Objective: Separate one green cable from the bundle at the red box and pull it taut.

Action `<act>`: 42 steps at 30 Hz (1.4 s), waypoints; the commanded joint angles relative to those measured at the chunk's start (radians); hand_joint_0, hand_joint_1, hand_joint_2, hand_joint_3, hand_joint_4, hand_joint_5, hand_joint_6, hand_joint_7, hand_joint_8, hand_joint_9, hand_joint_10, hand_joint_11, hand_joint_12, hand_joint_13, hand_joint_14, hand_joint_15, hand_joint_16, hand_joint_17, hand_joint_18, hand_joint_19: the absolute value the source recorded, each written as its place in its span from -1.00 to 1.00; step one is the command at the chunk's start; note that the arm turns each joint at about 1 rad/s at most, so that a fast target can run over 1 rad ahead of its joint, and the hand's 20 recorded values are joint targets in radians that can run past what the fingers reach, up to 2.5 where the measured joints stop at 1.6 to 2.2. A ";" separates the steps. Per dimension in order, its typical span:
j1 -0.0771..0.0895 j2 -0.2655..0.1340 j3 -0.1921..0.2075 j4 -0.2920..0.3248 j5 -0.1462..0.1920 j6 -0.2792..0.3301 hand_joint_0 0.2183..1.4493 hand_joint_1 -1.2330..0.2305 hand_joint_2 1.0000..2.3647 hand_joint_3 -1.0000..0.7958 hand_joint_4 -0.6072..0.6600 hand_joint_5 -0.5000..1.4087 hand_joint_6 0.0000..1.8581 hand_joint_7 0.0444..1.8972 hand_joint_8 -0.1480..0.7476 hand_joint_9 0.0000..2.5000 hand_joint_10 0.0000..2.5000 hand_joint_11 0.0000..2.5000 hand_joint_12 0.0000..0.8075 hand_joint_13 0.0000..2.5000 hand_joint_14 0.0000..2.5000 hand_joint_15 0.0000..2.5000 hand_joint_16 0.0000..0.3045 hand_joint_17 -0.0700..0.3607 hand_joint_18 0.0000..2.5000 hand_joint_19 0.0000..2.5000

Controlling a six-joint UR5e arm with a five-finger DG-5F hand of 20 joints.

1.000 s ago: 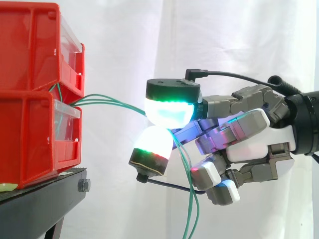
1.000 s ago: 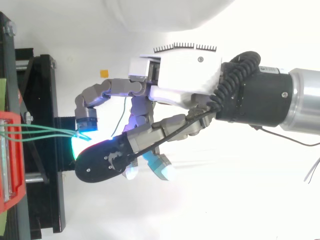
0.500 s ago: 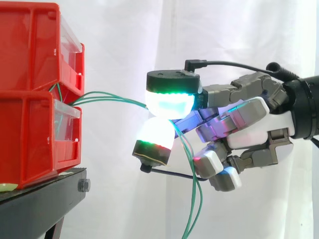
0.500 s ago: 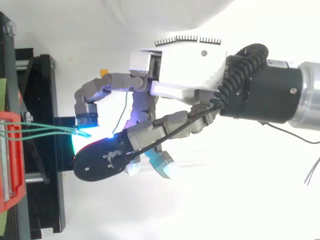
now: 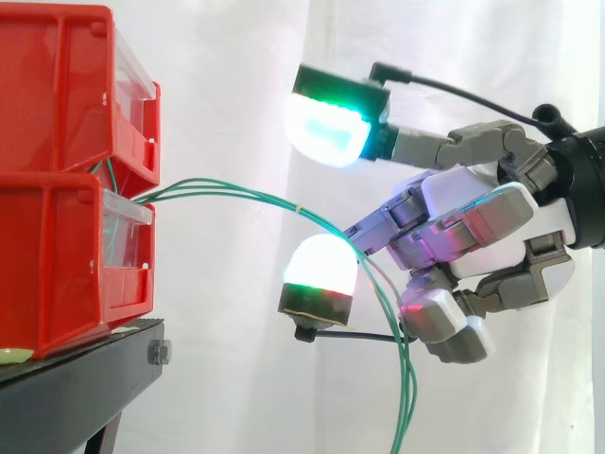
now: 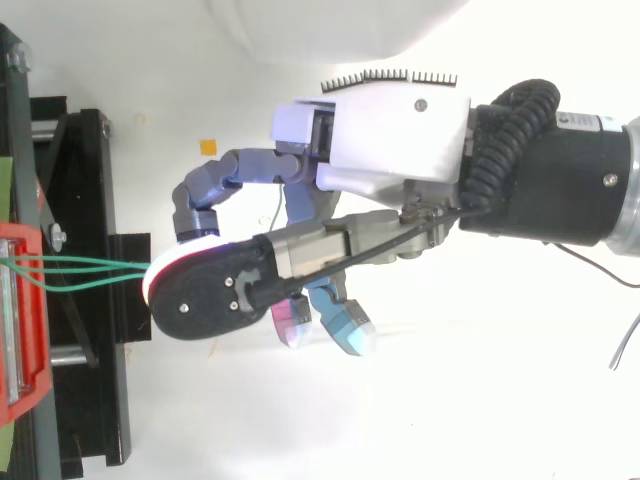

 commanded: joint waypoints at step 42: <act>-0.001 -0.001 0.000 -0.002 0.001 -0.001 -0.13 -0.19 -0.98 -0.20 0.13 -0.33 -0.46 0.47 -0.12 0.67 -0.98 -0.45 -0.30 0.13 -0.98 -0.48 -0.76 -0.29 -0.13 -0.40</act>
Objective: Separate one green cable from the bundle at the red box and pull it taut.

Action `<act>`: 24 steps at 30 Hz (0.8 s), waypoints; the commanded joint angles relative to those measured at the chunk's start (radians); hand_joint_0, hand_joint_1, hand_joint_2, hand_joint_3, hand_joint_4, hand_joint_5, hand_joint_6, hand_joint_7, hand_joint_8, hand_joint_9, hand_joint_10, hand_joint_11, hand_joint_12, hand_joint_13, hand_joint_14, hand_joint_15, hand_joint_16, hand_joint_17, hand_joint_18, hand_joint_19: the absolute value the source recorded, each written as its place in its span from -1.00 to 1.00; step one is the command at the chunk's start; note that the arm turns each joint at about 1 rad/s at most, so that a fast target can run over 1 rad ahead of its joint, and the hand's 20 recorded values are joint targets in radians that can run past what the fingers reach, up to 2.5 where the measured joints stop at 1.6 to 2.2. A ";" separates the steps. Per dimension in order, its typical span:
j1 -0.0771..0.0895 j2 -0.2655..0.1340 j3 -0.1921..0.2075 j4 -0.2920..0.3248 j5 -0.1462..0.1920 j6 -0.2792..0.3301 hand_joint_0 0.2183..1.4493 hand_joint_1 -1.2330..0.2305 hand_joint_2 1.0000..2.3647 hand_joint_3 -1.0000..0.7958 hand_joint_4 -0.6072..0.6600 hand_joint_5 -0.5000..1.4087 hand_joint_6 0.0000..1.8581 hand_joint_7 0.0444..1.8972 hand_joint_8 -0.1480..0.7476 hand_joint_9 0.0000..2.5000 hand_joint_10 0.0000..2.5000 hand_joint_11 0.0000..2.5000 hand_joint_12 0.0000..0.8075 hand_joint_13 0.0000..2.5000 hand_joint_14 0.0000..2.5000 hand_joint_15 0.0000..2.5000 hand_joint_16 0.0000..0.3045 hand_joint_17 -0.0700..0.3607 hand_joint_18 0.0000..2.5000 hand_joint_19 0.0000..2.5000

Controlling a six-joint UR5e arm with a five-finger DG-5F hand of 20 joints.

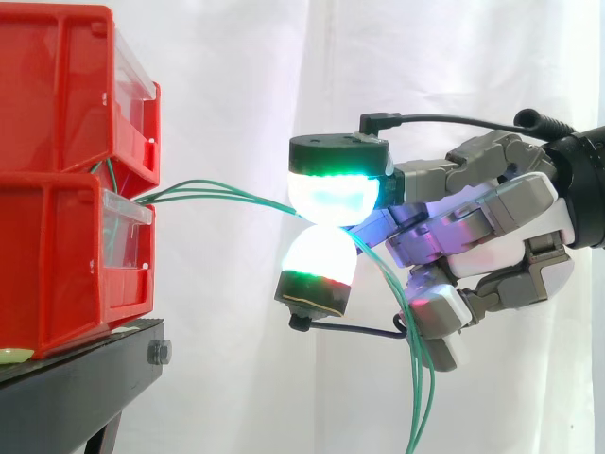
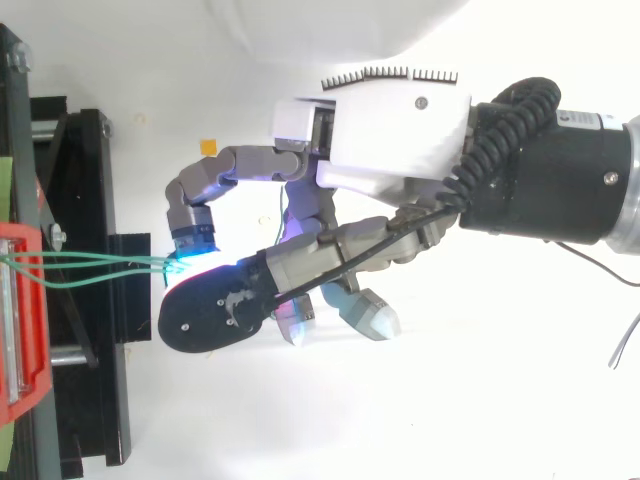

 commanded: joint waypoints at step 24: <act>0.000 0.000 0.000 -0.003 0.005 0.000 -0.32 0.22 -1.00 -0.44 0.11 -0.34 -0.41 0.34 -0.16 0.65 -0.98 -0.48 -0.22 0.08 -0.99 -0.49 -0.72 -0.23 -0.22 -0.35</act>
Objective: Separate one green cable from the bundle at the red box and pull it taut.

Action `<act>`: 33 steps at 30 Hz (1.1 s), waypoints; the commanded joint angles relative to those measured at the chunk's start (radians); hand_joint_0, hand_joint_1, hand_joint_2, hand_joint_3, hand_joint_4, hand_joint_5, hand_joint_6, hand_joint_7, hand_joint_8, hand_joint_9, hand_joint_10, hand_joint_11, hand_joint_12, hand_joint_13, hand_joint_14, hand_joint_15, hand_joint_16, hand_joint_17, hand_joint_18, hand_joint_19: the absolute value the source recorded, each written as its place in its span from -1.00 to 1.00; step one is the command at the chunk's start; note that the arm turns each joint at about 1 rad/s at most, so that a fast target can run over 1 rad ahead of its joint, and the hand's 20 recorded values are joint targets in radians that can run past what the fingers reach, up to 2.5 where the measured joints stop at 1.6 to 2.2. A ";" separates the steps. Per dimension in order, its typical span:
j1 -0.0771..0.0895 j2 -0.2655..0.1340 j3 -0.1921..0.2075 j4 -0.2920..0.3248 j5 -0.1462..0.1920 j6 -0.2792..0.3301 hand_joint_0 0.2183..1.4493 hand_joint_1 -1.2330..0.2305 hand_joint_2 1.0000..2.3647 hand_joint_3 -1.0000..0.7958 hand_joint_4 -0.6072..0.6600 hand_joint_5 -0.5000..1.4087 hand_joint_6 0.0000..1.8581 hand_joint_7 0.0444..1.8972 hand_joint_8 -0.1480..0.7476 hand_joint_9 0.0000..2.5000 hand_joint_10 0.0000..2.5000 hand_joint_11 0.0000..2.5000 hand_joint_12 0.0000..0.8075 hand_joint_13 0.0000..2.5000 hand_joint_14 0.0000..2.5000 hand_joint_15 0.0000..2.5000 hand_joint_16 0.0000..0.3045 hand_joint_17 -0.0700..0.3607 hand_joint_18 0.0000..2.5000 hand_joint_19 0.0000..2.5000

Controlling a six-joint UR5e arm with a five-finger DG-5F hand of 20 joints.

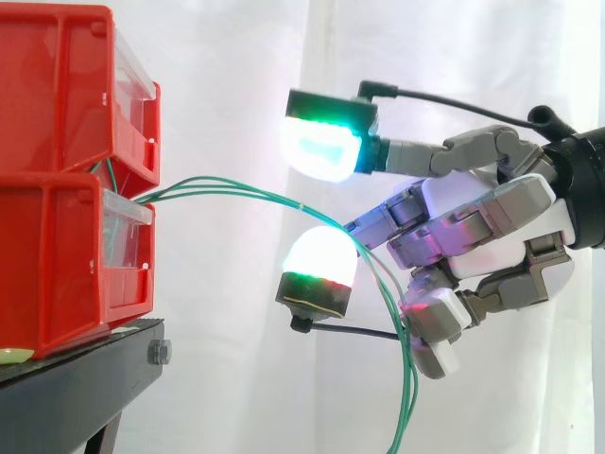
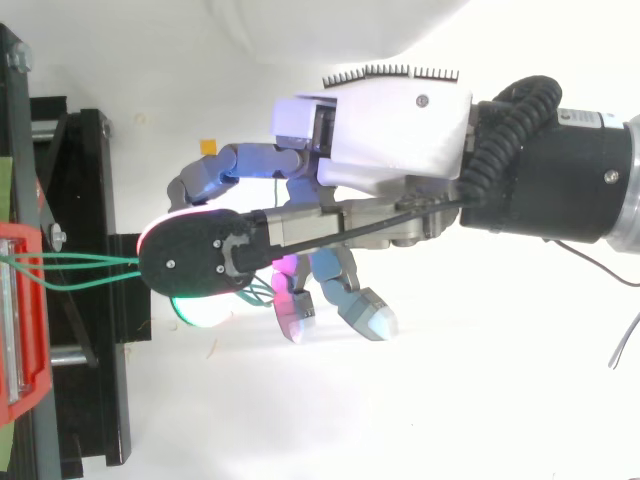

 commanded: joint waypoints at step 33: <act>0.000 0.000 0.000 0.001 0.000 0.000 -0.35 0.28 -1.00 -0.44 0.06 -0.35 -0.38 0.29 -0.19 0.67 -0.98 -0.46 -0.20 0.09 -0.99 -0.47 -0.72 -0.23 -0.24 -0.32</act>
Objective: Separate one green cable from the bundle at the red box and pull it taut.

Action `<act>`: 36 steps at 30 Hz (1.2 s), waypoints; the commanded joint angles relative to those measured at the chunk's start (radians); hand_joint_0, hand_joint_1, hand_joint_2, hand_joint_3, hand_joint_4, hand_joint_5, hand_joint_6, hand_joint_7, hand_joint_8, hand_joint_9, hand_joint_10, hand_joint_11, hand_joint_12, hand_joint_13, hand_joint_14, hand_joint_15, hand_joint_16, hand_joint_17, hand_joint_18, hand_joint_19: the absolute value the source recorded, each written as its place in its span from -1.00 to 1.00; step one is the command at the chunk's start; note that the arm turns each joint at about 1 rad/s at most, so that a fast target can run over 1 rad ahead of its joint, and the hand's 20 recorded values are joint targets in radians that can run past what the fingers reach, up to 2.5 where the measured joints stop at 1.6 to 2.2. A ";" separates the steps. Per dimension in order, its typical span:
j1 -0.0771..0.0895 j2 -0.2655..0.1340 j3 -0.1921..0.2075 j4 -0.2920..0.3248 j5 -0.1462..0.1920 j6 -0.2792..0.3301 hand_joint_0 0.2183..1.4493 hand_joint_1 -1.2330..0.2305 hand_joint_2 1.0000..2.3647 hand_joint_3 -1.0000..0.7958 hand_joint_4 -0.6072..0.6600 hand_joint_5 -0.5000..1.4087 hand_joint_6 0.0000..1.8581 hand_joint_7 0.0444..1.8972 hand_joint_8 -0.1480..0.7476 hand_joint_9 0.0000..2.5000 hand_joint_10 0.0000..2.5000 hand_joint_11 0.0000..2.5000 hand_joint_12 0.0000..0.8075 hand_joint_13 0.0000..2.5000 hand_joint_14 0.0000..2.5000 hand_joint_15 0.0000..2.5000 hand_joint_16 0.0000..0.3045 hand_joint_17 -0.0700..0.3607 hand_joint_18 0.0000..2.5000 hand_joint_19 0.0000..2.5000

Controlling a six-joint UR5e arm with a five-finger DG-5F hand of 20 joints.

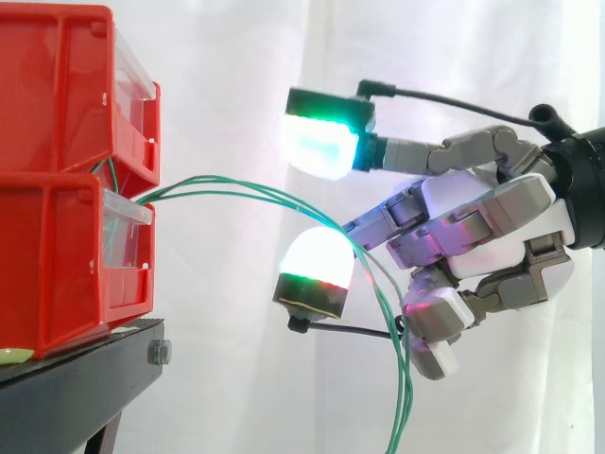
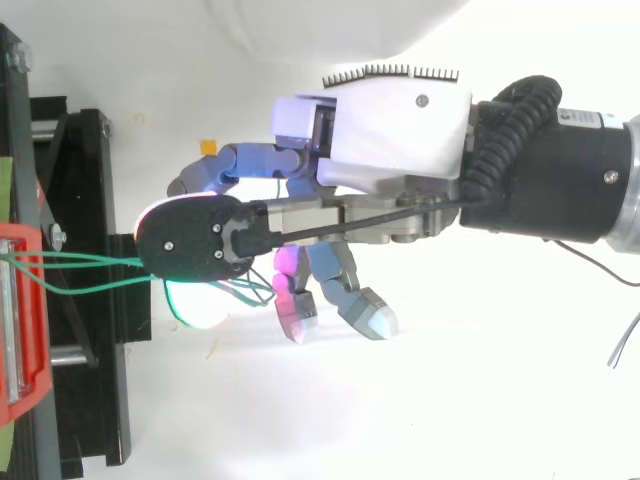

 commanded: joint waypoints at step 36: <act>0.000 0.000 0.020 0.002 0.041 -0.002 -0.26 0.08 -1.00 -0.44 0.04 -0.34 -0.40 0.31 -0.15 0.66 -0.98 -0.45 -0.20 0.07 -0.99 -0.47 -0.72 -0.24 -0.27 -0.34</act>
